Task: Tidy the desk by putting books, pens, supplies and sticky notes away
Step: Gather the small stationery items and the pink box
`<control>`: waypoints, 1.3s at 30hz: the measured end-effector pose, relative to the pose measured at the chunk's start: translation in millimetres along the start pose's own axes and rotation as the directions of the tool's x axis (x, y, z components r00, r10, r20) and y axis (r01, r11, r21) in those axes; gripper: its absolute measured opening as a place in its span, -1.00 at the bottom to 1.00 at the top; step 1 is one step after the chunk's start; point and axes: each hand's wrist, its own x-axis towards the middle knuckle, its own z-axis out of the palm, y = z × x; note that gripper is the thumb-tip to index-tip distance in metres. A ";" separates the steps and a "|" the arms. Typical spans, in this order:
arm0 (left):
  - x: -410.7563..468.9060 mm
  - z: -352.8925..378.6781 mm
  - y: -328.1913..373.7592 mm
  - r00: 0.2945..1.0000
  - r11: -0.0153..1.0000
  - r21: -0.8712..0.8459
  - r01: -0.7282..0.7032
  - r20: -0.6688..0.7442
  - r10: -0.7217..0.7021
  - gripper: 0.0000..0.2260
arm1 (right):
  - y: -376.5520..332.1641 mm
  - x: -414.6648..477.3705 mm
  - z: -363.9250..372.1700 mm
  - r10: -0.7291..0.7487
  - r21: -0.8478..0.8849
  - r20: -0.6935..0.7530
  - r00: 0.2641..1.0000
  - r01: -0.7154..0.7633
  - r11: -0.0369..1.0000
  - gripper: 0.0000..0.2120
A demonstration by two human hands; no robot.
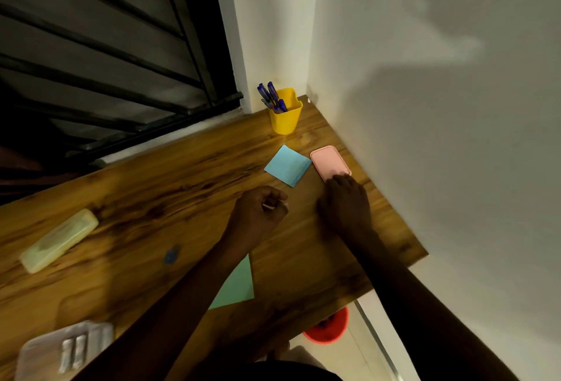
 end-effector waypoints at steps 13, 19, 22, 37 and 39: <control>-16.9 0.2 -7.2 0.999 0.999 -0.007 0.050 -0.001 -0.050 -0.88 | 5.4 18.1 -5.2 0.268 0.245 -0.039 0.963 -0.251 0.936 -0.21; -29.7 -16.8 -11.8 0.997 0.998 -0.018 0.066 -0.028 -0.066 -0.89 | 0.2 14.5 -5.4 0.349 0.557 0.009 0.937 -0.295 0.777 -0.35; -36.6 -26.6 -13.1 0.997 0.997 -0.043 0.068 -0.031 -0.069 -0.90 | -18.8 -3.3 -15.7 0.331 0.636 -0.070 0.941 -0.214 0.742 -0.69; -87.6 -159.7 -58.6 0.935 0.700 -0.686 0.199 -0.080 -0.345 -0.79 | -186.6 -105.3 -11.3 -0.435 0.382 -0.388 0.813 0.571 0.727 -0.67; -104.2 -183.2 -75.7 0.925 0.671 -0.719 0.181 -0.107 -0.364 -0.82 | -209.5 -118.5 -8.1 -0.483 0.385 -0.365 0.796 0.602 0.700 -0.64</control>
